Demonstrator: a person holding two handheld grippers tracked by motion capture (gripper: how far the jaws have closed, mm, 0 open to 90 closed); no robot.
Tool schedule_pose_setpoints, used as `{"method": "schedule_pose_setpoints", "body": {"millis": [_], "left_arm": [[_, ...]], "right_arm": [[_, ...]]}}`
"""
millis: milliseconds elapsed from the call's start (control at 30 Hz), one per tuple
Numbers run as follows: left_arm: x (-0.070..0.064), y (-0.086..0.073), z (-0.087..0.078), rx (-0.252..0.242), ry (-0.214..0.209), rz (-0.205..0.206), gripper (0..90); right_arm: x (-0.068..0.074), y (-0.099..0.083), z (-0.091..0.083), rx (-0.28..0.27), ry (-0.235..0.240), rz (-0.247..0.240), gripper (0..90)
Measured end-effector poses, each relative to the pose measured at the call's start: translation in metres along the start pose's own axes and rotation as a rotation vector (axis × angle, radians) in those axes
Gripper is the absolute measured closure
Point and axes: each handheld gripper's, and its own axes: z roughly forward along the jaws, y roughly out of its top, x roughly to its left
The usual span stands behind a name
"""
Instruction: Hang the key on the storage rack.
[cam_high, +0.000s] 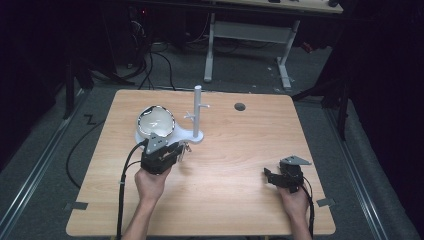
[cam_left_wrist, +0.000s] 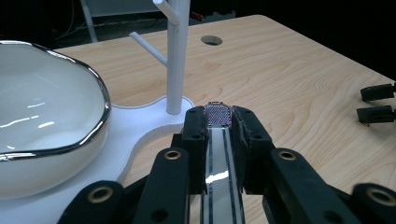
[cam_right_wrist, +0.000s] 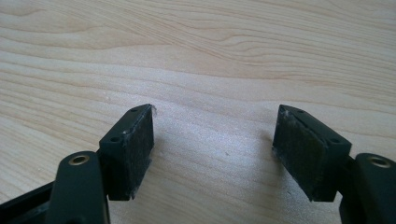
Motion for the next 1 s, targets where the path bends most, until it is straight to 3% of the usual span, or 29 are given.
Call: {"method": "schedule_pose_setpoints", "body": {"millis": [1000], "left_arm": [[0.012, 0.029, -0.013, -0.045, 0.053, 0.041, 76.3]], "right_arm": [[0.000, 0.000, 0.000, 0.000, 0.000, -0.001, 29.1]]}}
